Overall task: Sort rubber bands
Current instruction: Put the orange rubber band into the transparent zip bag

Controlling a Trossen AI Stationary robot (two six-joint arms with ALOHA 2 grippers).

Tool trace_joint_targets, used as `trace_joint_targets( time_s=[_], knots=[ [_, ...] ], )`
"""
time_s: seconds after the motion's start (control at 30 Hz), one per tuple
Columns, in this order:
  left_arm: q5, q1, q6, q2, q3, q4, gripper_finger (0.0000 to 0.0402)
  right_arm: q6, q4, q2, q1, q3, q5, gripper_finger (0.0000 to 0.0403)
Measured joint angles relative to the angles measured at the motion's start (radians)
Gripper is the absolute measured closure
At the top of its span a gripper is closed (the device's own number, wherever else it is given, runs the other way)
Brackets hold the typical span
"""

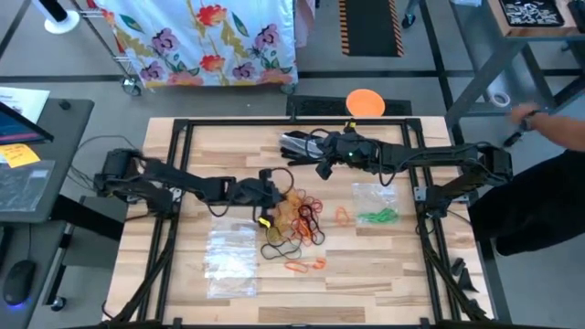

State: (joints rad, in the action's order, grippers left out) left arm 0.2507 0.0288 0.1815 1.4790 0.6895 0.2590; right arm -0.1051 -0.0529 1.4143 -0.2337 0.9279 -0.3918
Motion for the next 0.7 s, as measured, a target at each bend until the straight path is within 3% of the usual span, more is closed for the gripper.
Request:
trace_joint_targets(
  time_s=[0.2, 0.4, 0.53, 0.6, 0.7],
  knots=[
    [0.058, 0.000, 0.000, -0.183, 0.000, -0.112, 0.0400, 0.005, 0.002, 0.000, 0.004, 0.000, 0.003, 0.0403],
    [0.064, 0.000, -0.013, -0.237, 0.000, -0.141, 0.0396, 0.008, -0.001, 0.000, 0.004, 0.000, 0.003, 0.0403],
    [0.222, -0.003, -0.091, -0.216, 0.000, -0.239, 0.0369, 0.008, 0.000, 0.000, 0.004, 0.000, 0.003, 0.0403],
    [0.322, -0.008, -0.201, -0.214, -0.001, -0.349, 0.0352, 0.008, -0.002, 0.000, 0.004, 0.000, 0.003, 0.0403],
    [0.354, -0.019, -0.294, -0.216, -0.001, -0.451, 0.0341, 0.008, -0.001, 0.000, 0.004, 0.000, 0.005, 0.0403]
  ],
)
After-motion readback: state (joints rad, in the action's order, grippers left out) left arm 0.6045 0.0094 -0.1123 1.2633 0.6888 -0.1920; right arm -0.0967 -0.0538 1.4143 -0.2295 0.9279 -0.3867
